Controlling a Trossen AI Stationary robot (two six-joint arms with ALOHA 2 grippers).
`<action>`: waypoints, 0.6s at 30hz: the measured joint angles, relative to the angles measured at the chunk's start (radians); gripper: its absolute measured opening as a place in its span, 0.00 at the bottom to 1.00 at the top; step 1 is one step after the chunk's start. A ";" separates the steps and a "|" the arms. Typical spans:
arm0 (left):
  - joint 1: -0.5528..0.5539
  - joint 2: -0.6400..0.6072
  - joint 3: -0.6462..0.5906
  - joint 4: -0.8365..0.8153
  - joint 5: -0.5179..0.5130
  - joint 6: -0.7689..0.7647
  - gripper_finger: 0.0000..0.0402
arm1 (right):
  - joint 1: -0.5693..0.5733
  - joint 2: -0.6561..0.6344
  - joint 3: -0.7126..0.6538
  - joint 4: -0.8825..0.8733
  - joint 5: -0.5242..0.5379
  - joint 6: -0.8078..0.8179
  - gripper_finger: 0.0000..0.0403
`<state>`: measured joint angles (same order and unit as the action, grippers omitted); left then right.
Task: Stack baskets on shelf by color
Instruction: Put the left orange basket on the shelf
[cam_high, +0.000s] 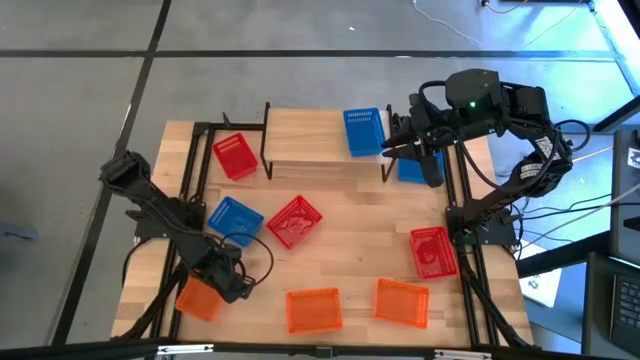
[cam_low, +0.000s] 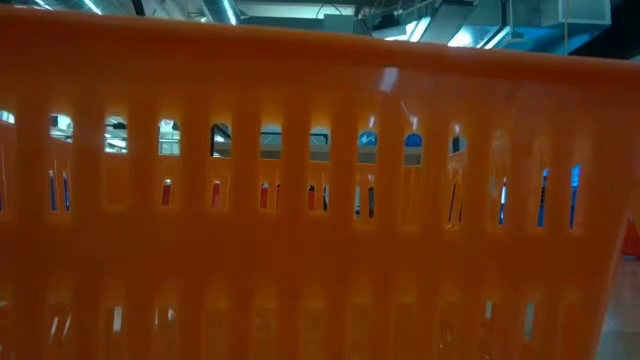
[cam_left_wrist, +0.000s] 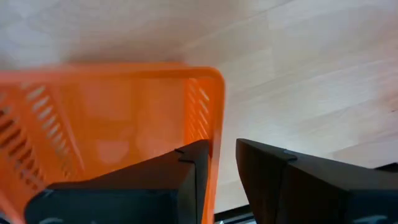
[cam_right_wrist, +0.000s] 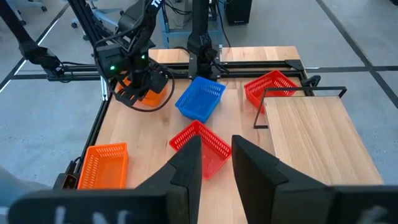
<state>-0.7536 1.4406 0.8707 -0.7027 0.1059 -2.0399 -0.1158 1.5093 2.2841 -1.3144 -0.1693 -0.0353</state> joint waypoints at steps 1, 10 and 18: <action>-0.002 0.000 0.000 -0.003 0.000 0.000 0.19 | 0.000 0.000 0.000 0.000 0.000 0.000 0.21; -0.013 0.000 0.000 -0.025 -0.008 0.000 0.19 | 0.000 0.000 0.000 0.000 0.000 0.000 0.21; -0.026 0.052 0.000 0.003 -0.073 0.005 0.19 | 0.000 0.000 0.000 0.000 0.000 0.000 0.21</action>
<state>-0.7795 1.4930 0.8707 -0.6994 0.0333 -2.0353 -0.1154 1.5097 2.2841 -1.3148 -0.1692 -0.0353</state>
